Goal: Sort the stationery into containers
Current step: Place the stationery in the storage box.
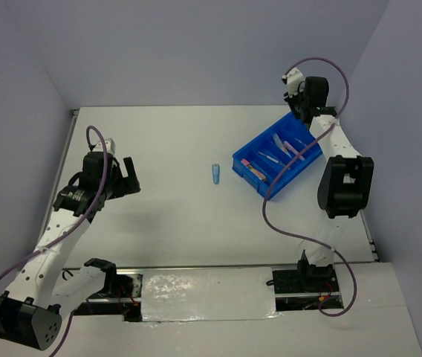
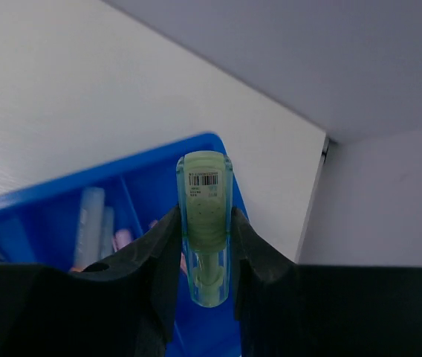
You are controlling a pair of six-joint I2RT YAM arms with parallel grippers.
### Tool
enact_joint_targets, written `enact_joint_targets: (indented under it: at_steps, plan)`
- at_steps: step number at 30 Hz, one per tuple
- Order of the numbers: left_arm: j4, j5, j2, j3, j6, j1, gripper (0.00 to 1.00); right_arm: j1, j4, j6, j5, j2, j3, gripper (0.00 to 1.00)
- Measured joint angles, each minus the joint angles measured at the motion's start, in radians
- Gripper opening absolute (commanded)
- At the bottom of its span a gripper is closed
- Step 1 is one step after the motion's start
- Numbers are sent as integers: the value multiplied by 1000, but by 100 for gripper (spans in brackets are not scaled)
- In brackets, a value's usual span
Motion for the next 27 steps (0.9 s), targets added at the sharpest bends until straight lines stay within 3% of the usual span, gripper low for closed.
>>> enact_joint_targets:
  at_steps: [5, 8, 12, 16, 18, 27]
  plan:
    - [0, 4, 26, 0, 1, 0, 99, -49, -1, -7, 78, 103, -24, 6]
    - [0, 5, 26, 0, 2, 0, 99, -63, -3, -1, 96, 137, -24, 17]
    - [0, 13, 26, 0, 4, 0, 99, -71, -2, 7, 106, 156, -23, 41]
    - [0, 17, 26, 0, 4, 0, 99, -71, -13, 18, 88, 165, -23, 49]
    - [0, 19, 26, 0, 5, 0, 99, -71, -18, 25, 68, 165, -22, 61]
    - [0, 24, 25, 0, 21, 0, 99, -50, -87, 146, -29, 133, 12, 65]
